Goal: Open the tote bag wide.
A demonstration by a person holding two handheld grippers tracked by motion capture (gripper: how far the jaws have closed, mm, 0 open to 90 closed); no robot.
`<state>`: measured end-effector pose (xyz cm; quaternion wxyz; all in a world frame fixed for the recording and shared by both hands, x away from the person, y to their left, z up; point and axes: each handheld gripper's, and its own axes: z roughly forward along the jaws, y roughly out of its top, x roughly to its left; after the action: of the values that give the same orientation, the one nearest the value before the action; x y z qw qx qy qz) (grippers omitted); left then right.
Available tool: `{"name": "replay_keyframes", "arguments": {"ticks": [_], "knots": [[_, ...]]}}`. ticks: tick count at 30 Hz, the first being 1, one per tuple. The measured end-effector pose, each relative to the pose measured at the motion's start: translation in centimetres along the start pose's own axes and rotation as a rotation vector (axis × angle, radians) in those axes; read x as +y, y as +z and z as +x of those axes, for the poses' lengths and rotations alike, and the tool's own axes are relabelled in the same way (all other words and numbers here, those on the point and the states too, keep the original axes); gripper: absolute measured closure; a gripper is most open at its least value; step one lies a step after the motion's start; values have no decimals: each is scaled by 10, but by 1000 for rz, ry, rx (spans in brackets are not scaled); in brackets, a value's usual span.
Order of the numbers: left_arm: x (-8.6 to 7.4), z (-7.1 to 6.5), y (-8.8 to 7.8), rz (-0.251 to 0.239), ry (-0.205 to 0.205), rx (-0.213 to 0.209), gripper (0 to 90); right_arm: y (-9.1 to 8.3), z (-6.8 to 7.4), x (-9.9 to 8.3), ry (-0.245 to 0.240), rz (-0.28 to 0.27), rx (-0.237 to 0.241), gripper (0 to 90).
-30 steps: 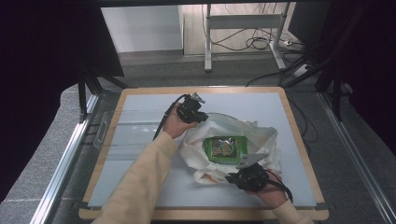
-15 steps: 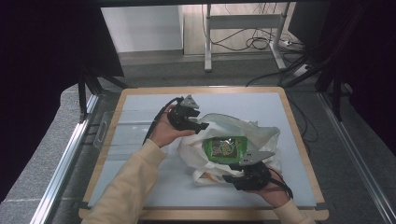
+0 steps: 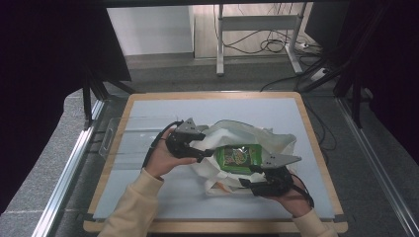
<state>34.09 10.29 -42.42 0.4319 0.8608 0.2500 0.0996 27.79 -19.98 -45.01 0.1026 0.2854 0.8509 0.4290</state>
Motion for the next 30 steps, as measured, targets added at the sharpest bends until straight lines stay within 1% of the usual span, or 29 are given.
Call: {"name": "replay_keyframes", "arguments": {"ticks": [2,3,5,7,8,9,10,13,14,15,17,20,21,23,24,26,28,30], "knots": [[-4,-3,-1,-11,-12,-4,329,-2,-2,0,7,-10,2,395],[-5,-3,-1,-9,-14,-8,330,-2,-3,1,10,-13,2,395],[-5,-4,-1,13,-12,-4,329,-3,-4,1,16,-20,0,395],[-6,-5,-2,4,-20,-10,330,-5,-5,2,18,-24,0,397],[-6,-5,-2,8,-12,-18,330,-5,-5,2,17,-25,0,397],[-6,-6,-1,5,-15,-19,330,-6,-5,3,16,-27,-2,398],[-6,-6,0,18,0,-19,334,-7,-7,3,19,-29,-6,406],[-6,-9,4,17,5,-28,340,-7,-10,3,23,-34,-9,419],[-5,-10,7,14,-2,-39,342,-8,-11,4,26,-32,-12,425],[-5,-10,9,26,2,-50,350,-8,-12,5,27,-30,-13,433],[-4,-12,13,36,8,-61,369,-10,-15,8,26,-33,-20,463],[-3,-12,19,48,21,-79,382,-11,-17,11,25,-40,-20,482],[-2,-11,20,50,24,-84,407,-12,-20,14,28,-42,-23,506],[-1,-11,23,49,22,-95,423,-13,-22,15,31,-41,-27,519],[-1,-11,24,50,18,-98,469,-12,-24,16,36,-40,-29,537],[-2,-11,26,53,17,-102,518,-12,-28,18,41,-34,-37,567],[-2,-11,26,58,16,-99,579,-11,-32,21,54,-28,-46,612],[-4,-10,27,57,8,-103,632,-9,-36,26,61,-31,-41,671]]}}
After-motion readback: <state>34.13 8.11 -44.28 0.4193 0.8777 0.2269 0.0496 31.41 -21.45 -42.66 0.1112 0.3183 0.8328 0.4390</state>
